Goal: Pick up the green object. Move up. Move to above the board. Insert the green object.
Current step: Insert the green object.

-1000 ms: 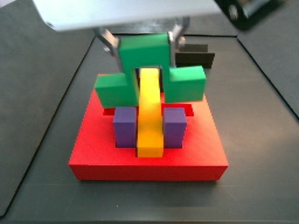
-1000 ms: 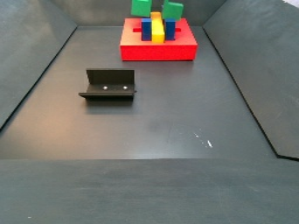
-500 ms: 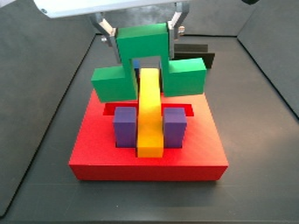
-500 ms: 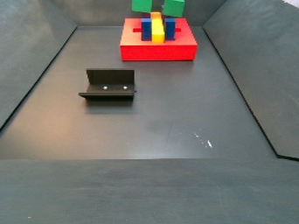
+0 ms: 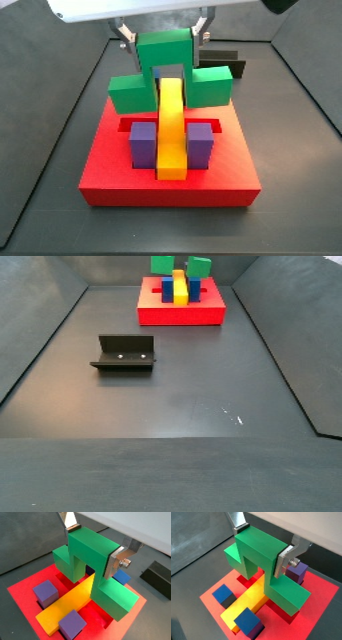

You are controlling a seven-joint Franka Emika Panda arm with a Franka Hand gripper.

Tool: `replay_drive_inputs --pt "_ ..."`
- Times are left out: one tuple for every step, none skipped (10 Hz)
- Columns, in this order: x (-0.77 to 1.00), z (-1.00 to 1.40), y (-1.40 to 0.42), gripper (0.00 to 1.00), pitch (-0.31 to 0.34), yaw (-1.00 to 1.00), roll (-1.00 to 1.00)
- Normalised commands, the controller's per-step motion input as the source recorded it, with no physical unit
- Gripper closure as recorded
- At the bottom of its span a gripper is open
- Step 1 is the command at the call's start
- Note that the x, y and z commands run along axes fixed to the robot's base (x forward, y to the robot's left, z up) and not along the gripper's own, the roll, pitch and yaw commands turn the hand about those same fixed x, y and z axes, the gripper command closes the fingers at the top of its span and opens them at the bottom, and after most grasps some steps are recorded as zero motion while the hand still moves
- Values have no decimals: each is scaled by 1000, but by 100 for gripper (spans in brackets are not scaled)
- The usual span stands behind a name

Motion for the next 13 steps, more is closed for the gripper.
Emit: replay_drive_inputs --pt "-69 -143 0 100 0 0 0" --pt "-54 -154 0 100 0 0 0" --pt "-20 -120 0 100 0 3 0" --pt "0 -103 0 100 0 14 0" --pt "6 -103 0 100 0 31 0" --pt "123 -157 0 100 -16 34 -4" --pt "109 -163 0 100 -43 17 -27" --pt "43 -131 0 100 -36 26 -14" --pt "0 -129 0 100 -34 43 -7" --pt "0 -117 0 100 -31 43 0" --pt "0 -103 0 100 -34 46 -3" --pt "0 -103 0 100 -26 46 0" --pt "123 -100 -29 100 -7 43 0"
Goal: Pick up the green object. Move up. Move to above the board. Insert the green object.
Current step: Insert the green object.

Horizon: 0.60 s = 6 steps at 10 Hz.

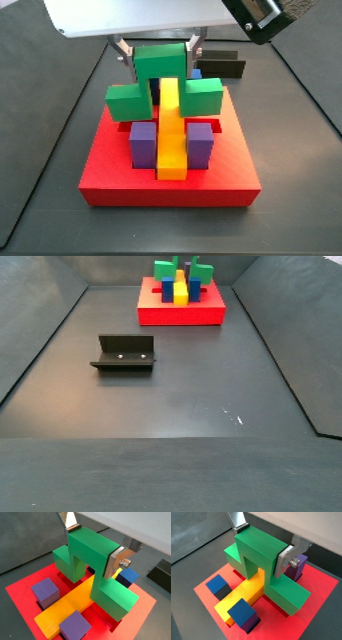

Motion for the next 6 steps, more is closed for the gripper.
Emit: replay_drive_inputs --pt "297 -83 -89 100 0 14 0" --pt "423 -46 -80 100 0 14 0" --pt "391 -60 -54 100 0 11 0" --pt "269 -83 -34 100 0 9 0" --pt "171 -71 0 100 0 9 0" --pt "103 -46 0 100 0 0 0"
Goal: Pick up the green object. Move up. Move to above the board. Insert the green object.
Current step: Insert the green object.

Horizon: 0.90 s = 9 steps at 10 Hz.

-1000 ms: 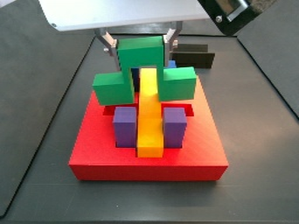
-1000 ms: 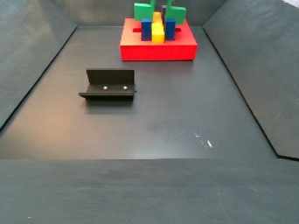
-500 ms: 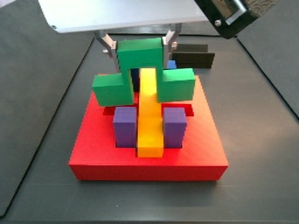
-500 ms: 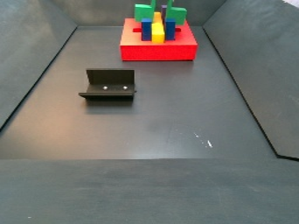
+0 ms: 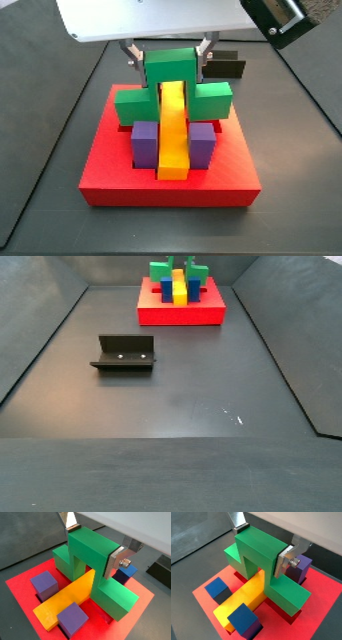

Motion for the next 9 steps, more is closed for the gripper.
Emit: replay_drive_inputs --pt "97 -86 0 100 0 0 10" --pt "54 -211 0 100 0 0 0" --pt "31 -269 9 100 19 -34 -21" --pt "89 -346 0 100 61 -40 -46" --pt "214 -254 0 100 99 -51 -70" --pt "237 -180 0 100 104 -46 -49" --pt "246 -83 6 100 110 -54 -44" --pt "337 0 106 100 139 -117 -24" --pt "320 0 194 100 154 -177 -10"
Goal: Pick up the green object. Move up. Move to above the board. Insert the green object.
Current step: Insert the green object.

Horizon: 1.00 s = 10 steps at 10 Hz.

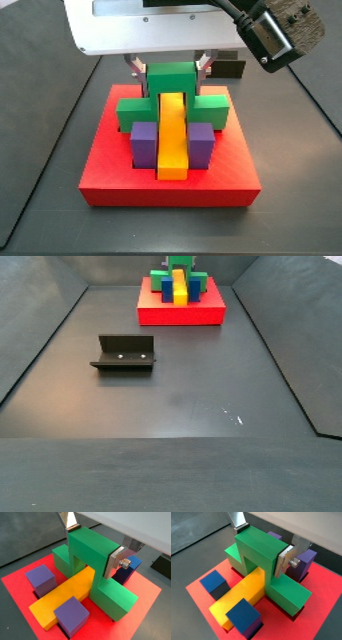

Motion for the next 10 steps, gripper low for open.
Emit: replay_drive_inputs --pt "191 0 131 100 137 -131 0" --pt "120 -117 0 100 100 -34 0" --pt "49 -286 -43 100 90 0 0" --pt "46 -389 -114 100 89 0 4" --pt "91 -409 -160 100 96 0 26" --pt "189 -569 -114 100 97 0 60" --pt "129 -577 -106 100 84 0 60" --pt "26 -69 -3 100 114 0 0" --pt "0 0 0 100 83 -11 -13" --pt "0 -89 0 100 69 -17 0"
